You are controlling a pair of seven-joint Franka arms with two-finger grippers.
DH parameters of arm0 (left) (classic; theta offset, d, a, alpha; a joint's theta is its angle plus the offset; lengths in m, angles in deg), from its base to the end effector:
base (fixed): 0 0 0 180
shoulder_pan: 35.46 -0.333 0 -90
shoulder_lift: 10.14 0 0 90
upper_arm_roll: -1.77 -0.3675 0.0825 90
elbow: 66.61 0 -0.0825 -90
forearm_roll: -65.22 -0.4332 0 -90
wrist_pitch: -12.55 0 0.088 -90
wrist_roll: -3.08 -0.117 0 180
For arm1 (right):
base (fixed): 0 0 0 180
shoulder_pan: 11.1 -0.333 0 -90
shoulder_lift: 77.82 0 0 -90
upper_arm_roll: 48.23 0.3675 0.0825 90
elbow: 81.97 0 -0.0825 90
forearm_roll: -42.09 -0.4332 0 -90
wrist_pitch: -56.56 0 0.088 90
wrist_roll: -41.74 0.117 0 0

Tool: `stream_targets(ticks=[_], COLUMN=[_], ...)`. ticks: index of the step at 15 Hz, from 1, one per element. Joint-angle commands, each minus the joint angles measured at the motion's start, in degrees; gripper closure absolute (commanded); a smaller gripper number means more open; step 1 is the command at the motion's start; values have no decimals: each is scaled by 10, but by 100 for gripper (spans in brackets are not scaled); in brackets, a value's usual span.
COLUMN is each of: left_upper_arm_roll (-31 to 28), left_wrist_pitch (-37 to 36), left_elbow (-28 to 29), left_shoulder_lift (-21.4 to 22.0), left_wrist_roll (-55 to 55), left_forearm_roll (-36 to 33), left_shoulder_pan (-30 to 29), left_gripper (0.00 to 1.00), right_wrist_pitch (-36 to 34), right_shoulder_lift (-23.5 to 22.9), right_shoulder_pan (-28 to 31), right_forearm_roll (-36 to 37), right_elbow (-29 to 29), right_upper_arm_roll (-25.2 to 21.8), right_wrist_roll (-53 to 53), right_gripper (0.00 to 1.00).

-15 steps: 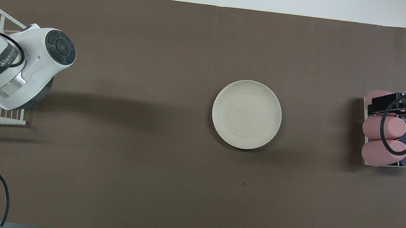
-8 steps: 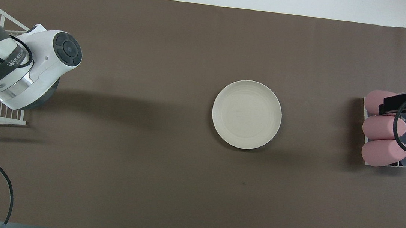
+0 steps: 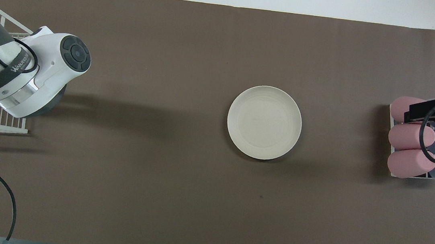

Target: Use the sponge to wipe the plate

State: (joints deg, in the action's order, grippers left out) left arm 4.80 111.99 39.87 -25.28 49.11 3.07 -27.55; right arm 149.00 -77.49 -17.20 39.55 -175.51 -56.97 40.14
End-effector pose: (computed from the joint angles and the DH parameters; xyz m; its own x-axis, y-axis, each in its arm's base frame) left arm 0.6586 -0.0340 0.4126 0.9727 0.0568 0.2252 0.2236 -0.4912 -0.8419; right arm 0.6035 -0.0231 0.6410 0.9997 -0.0200 -0.0123 -0.0206 -0.9988 -0.0455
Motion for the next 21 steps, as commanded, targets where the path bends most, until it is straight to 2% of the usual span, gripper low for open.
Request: stream_targets(ticks=[1, 4, 8, 12, 14, 18, 21], left_upper_arm_roll=[-4, -5, -8, -12, -13, -18, -16], left_wrist_pitch=[6, 1, -7, -25, -59, -125, -183], left_elbow=[-15, -57, -72, -76, -78, -77, -95], left_shoulder_lift=[8, 24, 64, 120, 143, 183, 196], left_wrist_roll=[-1, -6, -27, -140, -214, -283, -322], left_forearm_roll=[54, 153, 273, 415, 483, 606, 643], left_shoulder_pan=[2, -2, -4, -41, -59, -61, -60], left_gripper=[0, 0, 0, 0, 0, 0, 0], right_wrist_pitch=[3, 1, 2, 0, 0, -2, -3], right_shoulder_lift=[6, 6, 6, 5, 6, 5, 5], right_shoulder_pan=[1, 1, 0, 0, 1, 0, 0], right_forearm_roll=[14, 15, 15, 15, 15, 19, 31], right_elbow=[-5, -5, -4, -3, -3, -4, -4], right_upper_arm_roll=[3, 3, 3, 3, 3, 3, 3], right_wrist_roll=[-8, -8, -8, -8, -8, -8, -8], right_gripper=[0, 0, 0, 0, 0, 0, 0])
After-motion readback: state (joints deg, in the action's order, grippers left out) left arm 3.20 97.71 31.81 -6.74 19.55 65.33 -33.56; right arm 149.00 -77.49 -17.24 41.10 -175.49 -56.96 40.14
